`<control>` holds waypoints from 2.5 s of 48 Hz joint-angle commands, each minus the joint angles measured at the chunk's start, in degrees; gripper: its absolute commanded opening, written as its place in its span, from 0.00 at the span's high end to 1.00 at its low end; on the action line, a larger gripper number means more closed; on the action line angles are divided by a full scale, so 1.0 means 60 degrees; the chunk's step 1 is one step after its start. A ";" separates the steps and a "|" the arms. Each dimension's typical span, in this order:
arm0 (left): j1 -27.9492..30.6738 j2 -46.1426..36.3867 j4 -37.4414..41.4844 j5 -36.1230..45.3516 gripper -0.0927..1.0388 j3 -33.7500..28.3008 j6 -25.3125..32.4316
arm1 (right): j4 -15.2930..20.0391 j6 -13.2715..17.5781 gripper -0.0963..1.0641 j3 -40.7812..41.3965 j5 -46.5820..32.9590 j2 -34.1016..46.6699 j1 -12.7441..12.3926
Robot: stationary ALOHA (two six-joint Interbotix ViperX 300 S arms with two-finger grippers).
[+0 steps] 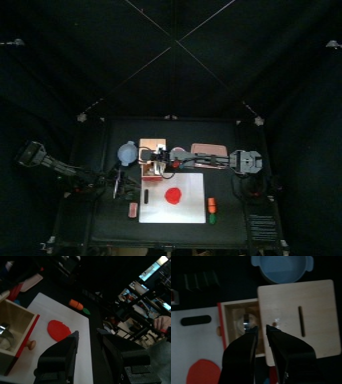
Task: Get the cutter from the drawer then cut the dough then place the extra dough in the bowl
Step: Place the cutter on the board
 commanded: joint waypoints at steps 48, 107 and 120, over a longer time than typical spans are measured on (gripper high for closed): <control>0.0776 -0.0044 0.0381 0.0630 0.26 0.0322 0.0015 | 0.0425 0.0015 0.26 0.1611 -0.2651 -0.0352 0.0117; 0.0937 -0.0044 0.0366 0.0615 0.26 0.0410 -0.0015 | 0.0161 -0.0029 0.34 0.1641 -0.2578 0.0439 -0.0146; 0.0952 -0.0044 0.0366 0.0630 0.26 0.0425 -0.0029 | 0.0059 0.0000 0.45 0.1494 -0.2578 0.0249 -0.0146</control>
